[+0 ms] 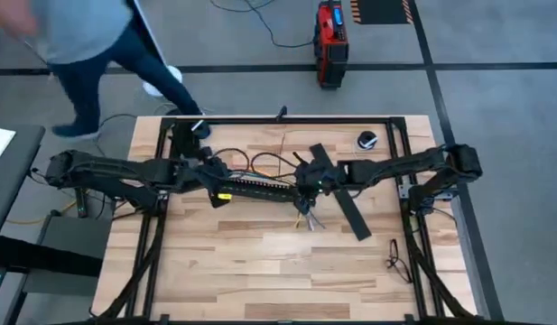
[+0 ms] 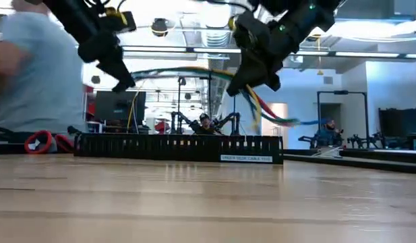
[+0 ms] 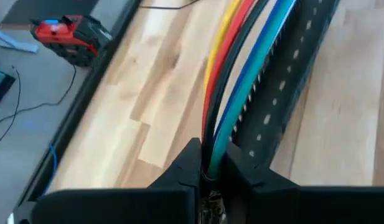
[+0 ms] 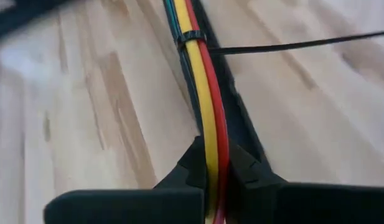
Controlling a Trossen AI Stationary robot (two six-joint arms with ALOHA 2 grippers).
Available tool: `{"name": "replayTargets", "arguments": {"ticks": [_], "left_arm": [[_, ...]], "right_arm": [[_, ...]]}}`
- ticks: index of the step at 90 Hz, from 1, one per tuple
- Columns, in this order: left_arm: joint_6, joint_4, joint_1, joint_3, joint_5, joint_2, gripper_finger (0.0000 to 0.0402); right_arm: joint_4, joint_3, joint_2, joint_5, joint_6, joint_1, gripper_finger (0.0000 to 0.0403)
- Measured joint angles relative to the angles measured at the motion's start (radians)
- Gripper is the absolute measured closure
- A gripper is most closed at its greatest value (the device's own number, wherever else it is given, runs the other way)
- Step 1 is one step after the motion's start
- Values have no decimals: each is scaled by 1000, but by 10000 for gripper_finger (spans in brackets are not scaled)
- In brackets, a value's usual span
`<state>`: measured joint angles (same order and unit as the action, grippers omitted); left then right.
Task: Ziptie cables
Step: Put the zip tied cable into the black cable duct
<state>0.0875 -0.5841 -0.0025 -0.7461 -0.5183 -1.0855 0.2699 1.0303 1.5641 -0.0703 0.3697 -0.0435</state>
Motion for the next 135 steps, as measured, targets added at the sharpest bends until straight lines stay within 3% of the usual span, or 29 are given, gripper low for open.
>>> {"name": "replayTargets", "arguments": {"ticks": [28, 54, 95, 135], "left_arm": [[-4, 45, 0, -1, -10, -149, 379], [22, -26, 0, -2, -33, -154, 380], [213, -45, 5, 55, 95, -150, 380], [211, -13, 83, 77, 74, -159, 380]], "right_arm": [[255, 102, 34, 30, -257, -32, 398], [287, 130, 58, 31, -415, -32, 397], [275, 130, 159, 97, -493, -32, 397], [264, 129, 159, 126, -510, -57, 397]]}}
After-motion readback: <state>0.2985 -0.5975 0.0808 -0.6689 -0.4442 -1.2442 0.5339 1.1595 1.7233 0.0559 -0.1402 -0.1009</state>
